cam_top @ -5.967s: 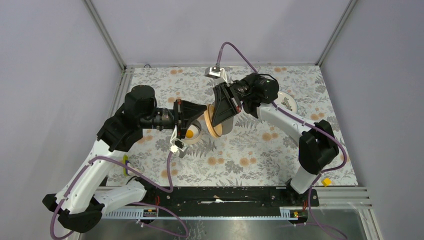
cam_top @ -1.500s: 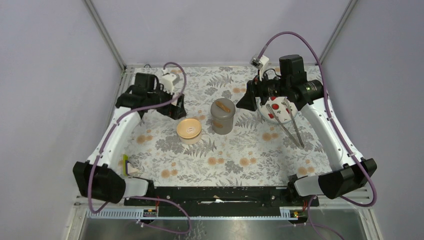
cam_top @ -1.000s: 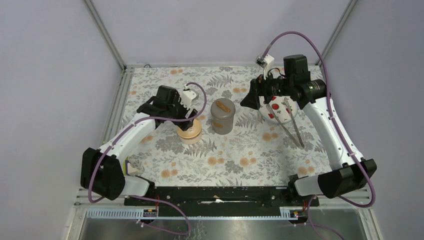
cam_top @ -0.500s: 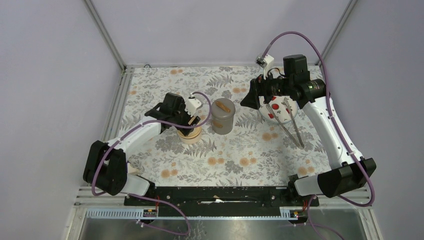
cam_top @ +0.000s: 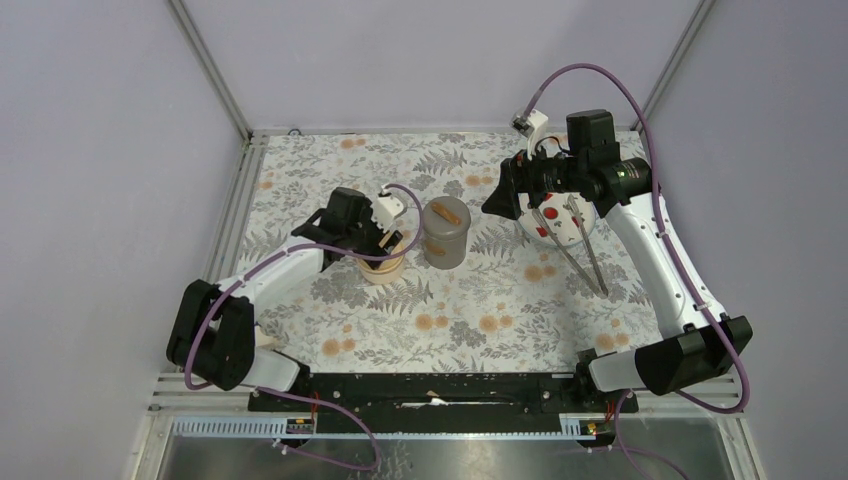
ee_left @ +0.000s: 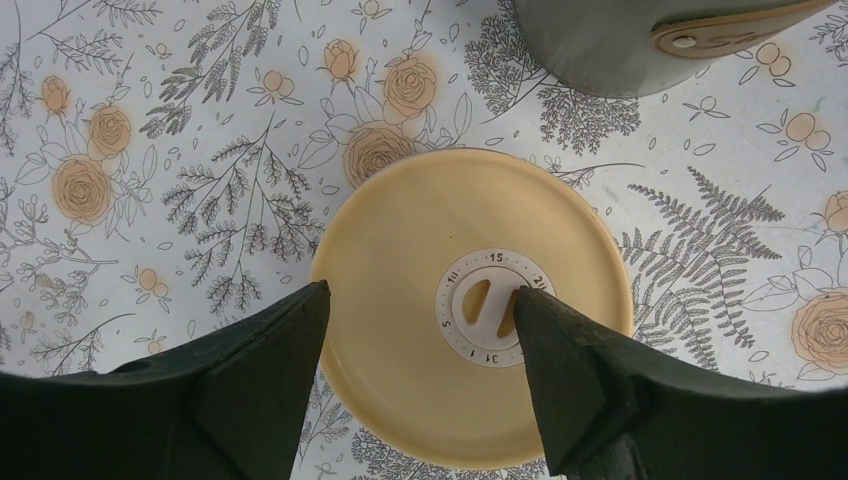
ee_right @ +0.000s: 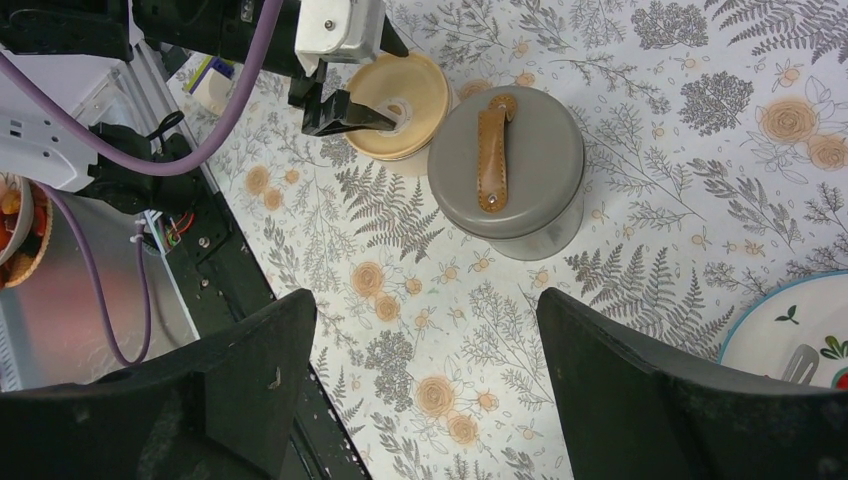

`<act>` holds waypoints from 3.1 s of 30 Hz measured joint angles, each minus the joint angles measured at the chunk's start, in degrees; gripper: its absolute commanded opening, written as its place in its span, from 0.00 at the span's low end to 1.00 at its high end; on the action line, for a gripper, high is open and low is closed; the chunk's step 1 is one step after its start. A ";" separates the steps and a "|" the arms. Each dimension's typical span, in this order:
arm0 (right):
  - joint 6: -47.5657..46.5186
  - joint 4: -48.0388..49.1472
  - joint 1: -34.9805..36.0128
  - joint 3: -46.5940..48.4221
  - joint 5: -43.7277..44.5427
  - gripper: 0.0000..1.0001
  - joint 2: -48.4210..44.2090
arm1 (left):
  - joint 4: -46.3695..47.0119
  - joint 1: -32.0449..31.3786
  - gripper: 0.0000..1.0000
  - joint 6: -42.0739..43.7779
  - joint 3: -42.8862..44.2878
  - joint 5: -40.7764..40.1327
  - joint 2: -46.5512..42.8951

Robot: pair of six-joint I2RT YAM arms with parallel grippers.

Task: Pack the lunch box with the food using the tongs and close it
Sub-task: Screw the box lid onto the packing box.

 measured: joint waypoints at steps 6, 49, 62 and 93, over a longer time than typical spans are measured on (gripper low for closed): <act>-0.04 -0.39 0.00 0.00 0.02 0.89 0.00 | 4.09 -0.33 0.79 -0.09 -2.47 -0.28 -0.90; -0.07 -0.79 0.00 0.00 -0.02 0.90 0.00 | -18.88 -0.07 0.67 -3.39 12.04 2.89 4.70; -0.48 -1.31 0.00 0.00 0.00 0.90 0.00 | -11.34 0.28 0.68 -3.17 9.84 3.26 8.11; -1.14 -2.29 0.00 0.00 0.20 0.92 0.44 | -24.24 6.05 0.89 -1.57 23.23 5.35 1.03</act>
